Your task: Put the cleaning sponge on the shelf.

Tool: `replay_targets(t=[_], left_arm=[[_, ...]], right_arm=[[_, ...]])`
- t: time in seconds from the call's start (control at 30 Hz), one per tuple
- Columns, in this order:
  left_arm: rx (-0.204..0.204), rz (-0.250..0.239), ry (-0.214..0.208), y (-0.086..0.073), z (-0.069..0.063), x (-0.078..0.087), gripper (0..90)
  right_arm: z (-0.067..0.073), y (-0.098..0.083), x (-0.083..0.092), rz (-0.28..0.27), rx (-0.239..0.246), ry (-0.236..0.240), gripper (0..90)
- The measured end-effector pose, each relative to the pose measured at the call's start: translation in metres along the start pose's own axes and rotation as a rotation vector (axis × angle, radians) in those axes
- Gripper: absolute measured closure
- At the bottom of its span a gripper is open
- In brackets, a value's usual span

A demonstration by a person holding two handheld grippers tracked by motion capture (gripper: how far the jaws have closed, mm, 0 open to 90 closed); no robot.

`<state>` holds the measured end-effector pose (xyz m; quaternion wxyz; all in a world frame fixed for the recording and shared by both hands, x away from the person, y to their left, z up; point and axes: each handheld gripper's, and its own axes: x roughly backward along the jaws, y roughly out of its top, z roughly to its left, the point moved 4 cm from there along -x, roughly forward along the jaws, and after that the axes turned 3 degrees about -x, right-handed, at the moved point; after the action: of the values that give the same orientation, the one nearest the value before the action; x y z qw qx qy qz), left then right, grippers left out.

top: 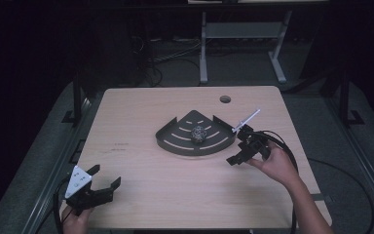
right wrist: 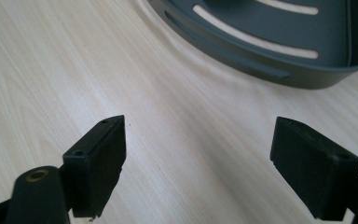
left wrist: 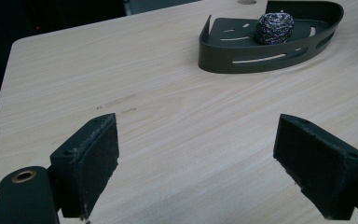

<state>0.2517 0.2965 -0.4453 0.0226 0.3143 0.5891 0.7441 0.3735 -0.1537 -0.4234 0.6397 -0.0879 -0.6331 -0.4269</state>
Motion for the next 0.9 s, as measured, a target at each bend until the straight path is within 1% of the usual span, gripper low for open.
replay_targets(t=[0.1, 0.17, 0.27, 0.57, 0.63, 0.7, 0.8, 0.9], left_arm=[[0.001, 0.000, -0.001, 0.000, 0.000, 0.000, 13.3], [-0.002, 0.000, -0.002, 0.000, -0.001, 0.000, 13.3], [0.000, -0.003, -0.002, 0.000, 0.000, 0.000, 13.3], [-0.006, 0.000, -0.004, 0.001, -0.002, -0.001, 13.3], [-0.006, 0.000, -0.002, 0.001, -0.002, -0.001, 13.3], [-0.005, -0.001, -0.004, 0.001, -0.002, 0.000, 13.3], [-0.004, -0.001, -0.002, 0.001, -0.002, 0.000, 13.3], [-0.006, 0.001, -0.001, 0.000, -0.002, 0.000, 13.3]], right_arm=[[0.000, -0.006, 0.001, -0.003, -0.006, 0.003, 17.8], [0.000, -0.008, 0.001, -0.003, -0.009, -0.001, 17.8], [0.000, -0.016, 0.004, -0.011, -0.008, -0.006, 18.1], [-0.002, -0.037, 0.009, -0.020, -0.033, -0.006, 18.5], [-0.003, -0.042, 0.010, -0.018, -0.041, -0.012, 18.6], [-0.004, -0.044, 0.010, -0.023, -0.043, -0.012, 18.8], [-0.005, -0.052, 0.011, -0.028, -0.060, -0.003, 18.9], [-0.006, -0.057, 0.011, -0.031, -0.062, -0.002, 18.9]])
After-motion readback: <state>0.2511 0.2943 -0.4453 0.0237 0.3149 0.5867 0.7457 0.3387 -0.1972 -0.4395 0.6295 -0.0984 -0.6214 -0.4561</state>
